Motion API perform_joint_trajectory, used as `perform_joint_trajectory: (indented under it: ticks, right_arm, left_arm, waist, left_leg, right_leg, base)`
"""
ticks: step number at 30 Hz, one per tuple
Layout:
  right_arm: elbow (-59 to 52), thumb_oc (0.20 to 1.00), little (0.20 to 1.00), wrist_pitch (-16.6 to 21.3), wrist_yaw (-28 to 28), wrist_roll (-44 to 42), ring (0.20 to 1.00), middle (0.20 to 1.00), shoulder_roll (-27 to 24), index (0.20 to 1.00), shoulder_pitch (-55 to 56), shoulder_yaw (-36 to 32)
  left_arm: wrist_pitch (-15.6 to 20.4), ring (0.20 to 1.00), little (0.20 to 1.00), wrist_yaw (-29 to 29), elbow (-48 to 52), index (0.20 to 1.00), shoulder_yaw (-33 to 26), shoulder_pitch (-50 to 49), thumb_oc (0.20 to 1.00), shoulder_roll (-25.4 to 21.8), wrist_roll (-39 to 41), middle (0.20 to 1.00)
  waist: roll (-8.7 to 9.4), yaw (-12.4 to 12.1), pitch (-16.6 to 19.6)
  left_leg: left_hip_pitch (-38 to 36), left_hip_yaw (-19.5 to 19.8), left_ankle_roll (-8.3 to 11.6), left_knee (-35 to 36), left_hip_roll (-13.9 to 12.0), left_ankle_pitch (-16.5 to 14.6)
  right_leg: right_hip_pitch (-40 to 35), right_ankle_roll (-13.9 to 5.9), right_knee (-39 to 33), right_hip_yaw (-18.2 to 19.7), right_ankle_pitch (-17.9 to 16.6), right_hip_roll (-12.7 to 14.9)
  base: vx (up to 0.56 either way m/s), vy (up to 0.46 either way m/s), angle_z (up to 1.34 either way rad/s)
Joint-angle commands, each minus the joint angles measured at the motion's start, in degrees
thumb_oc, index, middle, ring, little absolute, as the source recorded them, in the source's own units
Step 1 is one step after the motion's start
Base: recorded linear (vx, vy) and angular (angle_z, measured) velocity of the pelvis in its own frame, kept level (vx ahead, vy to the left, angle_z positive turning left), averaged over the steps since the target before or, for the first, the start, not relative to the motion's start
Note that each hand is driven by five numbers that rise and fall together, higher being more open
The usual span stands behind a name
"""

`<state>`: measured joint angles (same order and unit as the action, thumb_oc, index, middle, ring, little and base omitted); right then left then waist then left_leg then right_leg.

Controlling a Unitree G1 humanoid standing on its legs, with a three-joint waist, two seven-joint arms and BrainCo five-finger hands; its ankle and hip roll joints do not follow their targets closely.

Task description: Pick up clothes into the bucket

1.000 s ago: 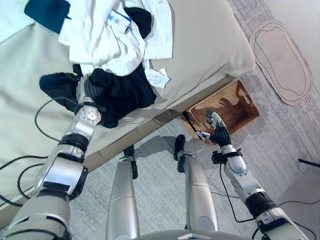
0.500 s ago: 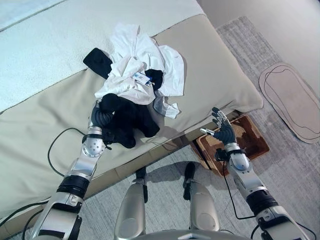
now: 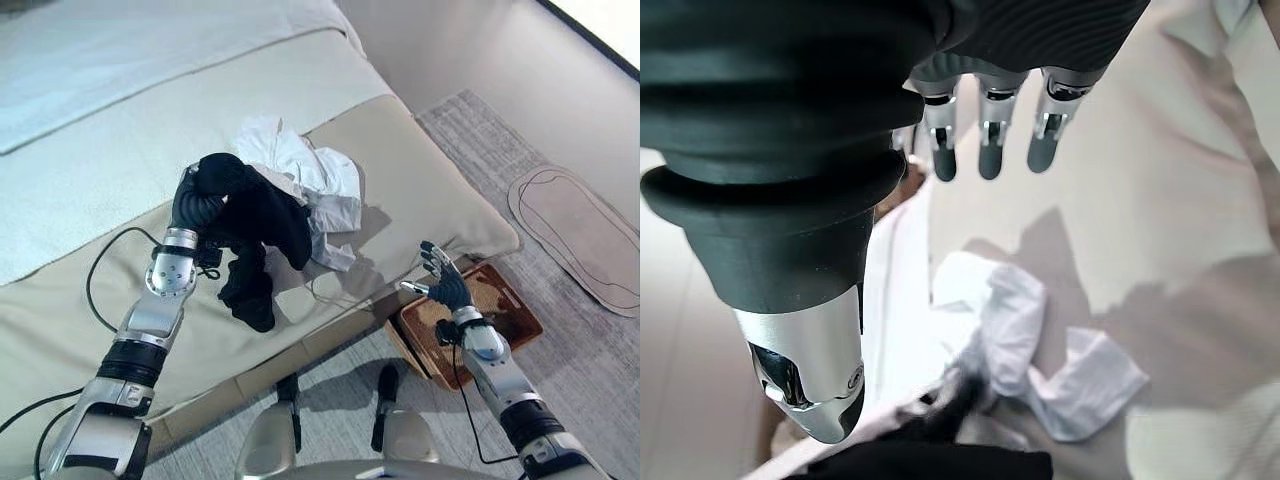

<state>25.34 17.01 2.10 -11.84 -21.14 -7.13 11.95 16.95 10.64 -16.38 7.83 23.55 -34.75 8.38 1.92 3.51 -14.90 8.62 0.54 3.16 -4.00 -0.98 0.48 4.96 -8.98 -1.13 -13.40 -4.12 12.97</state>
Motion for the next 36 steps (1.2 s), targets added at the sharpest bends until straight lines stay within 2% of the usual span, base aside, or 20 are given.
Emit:
perform_joint_trajectory:
  ticks: [1,4,6,16,17,19,22,24,31,36]
  right_arm:
    - [-1.13,1.0,1.0,0.95,-0.82,0.81,1.0,1.0,-0.5,1.0,1.61,0.93]
    - [-1.36,1.0,1.0,0.84,-1.15,0.88,1.0,1.0,-0.39,1.0,2.26,1.02]
    - [-0.99,1.0,1.0,0.63,-1.59,1.01,1.0,1.0,0.08,1.0,3.13,0.9]
    - [0.32,1.0,1.0,0.76,-1.69,1.03,1.0,1.0,0.16,1.0,2.02,1.16]
    - [0.29,1.0,1.0,0.78,-1.68,1.15,1.0,1.0,0.15,1.0,2.07,1.29]
    - [0.71,1.0,1.0,0.59,-1.98,1.38,1.0,1.0,0.14,1.0,2.76,1.16]
    - [0.78,1.0,1.0,0.59,-2.29,1.54,1.0,1.0,0.36,1.0,3.47,1.41]
    - [0.79,1.0,1.0,0.54,-2.5,1.67,1.0,1.0,0.69,1.0,4.74,1.25]
    - [0.56,1.0,1.0,0.7,-2.25,1.93,1.0,1.0,1.1,1.0,7.18,0.18]
    - [0.49,1.0,1.0,0.75,-2.07,1.98,1.0,1.0,1.36,1.0,7.85,-0.18]
  left_arm:
    - [3.97,0.2,0.2,0.54,-0.92,0.2,0.78,9.06,0.2,-2.17,4.0,0.2]
    - [4.55,0.2,0.2,-0.78,0.82,0.2,0.5,9.07,0.2,-2.46,6.88,0.2]
    - [5.39,0.2,0.2,-2.75,3.65,0.2,0.17,8.98,0.2,-2.13,11.75,0.2]
    - [7.32,0.2,0.2,-0.51,7.73,0.2,-0.1,14.48,0.2,-6.07,12.31,0.2]
    - [7.24,0.2,0.2,-0.06,7.36,0.2,0.22,14.85,0.2,-6.26,11.74,0.2]
    - [5.54,0.2,0.2,0.63,5.41,0.2,1.09,15.96,0.2,-9.37,5.55,0.2]
    - [4.62,0.2,0.2,2.7,2.74,0.2,0.58,15.36,0.2,-10.24,1.66,0.2]
    - [3.18,0.2,0.2,3.34,-1.86,0.2,-0.71,12.69,0.2,-9.29,-1.11,0.2]
    - [0.32,0.2,0.2,4.8,-8.74,0.2,-4.68,3.8,0.2,-6.33,-10.05,0.2]
    - [-0.56,0.2,0.2,3.63,-11.89,0.2,-4.32,1.05,0.2,-4.62,-14.05,0.2]
  waist:
    - [-0.29,0.22,7.06]
    - [-0.43,0.25,7.56]
    - [-0.71,0.31,8.52]
    - [-1.06,-0.34,10.95]
    - [-1.05,-0.35,11.07]
    - [-1.24,-0.38,11.68]
    - [-1.2,-0.43,11.92]
    - [-1.1,-0.12,12.03]
    - [-0.53,0.51,12.13]
    - [-0.03,0.94,11.84]
  left_leg:
    - [1.69,0.7,0.27,-0.32,-1.88,0.31]
    - [1.11,0.58,0.25,0.14,-1.97,0.35]
    - [-0.04,0.34,0.23,0.76,-1.87,0.31]
    - [-3.1,0.3,0.33,1.93,-1.85,-0.24]
    - [-3.49,0.25,0.35,2.11,-1.87,-0.23]
    - [-4.41,0.23,0.39,2.51,-2.04,-0.25]
    - [-5.04,0.17,0.46,2.72,-2.1,-0.29]
    - [-5.67,-0.06,0.5,3.08,-2.21,-0.37]
    - [-6.08,-0.69,0.51,3.31,-2.32,-0.49]
    - [-5.54,-0.8,0.43,3.14,-2.26,-0.52]
  right_leg:
    - [2.03,-3.51,1.11,2.4,-3.62,3.05]
    - [1.6,-3.56,0.82,2.43,-3.66,2.97]
    - [0.46,-3.67,0.22,2.17,-3.63,2.93]
    - [-2.72,-3.89,-0.73,1.58,-3.23,2.71]
    - [-2.95,-3.88,-0.79,1.57,-3.23,2.63]
    - [-3.71,-3.92,-1.0,1.54,-3.1,2.43]
    - [-4.19,-3.92,-1.23,1.46,-3.04,2.32]
    - [-4.49,-3.85,-1.32,1.63,-2.9,2.23]
    - [-4.25,-3.66,-1.55,2.13,-2.92,1.94]
    - [-3.65,-3.6,-1.5,2.54,-2.95,1.84]
  base:
    - [0.06,-0.017,-0.04]
    - [0.04,-0.021,-0.03]
    - [0.07,-0.018,-0.04]
    - [0.05,-0.014,-0.01]
    - [0.05,-0.016,0.0]
    - [0.05,-0.011,0.0]
    - [0.0,0.0,0.0]
    - [0.0,0.0,0.0]
    - [0.0,0.0,-0.01]
    - [0.0,0.0,0.0]
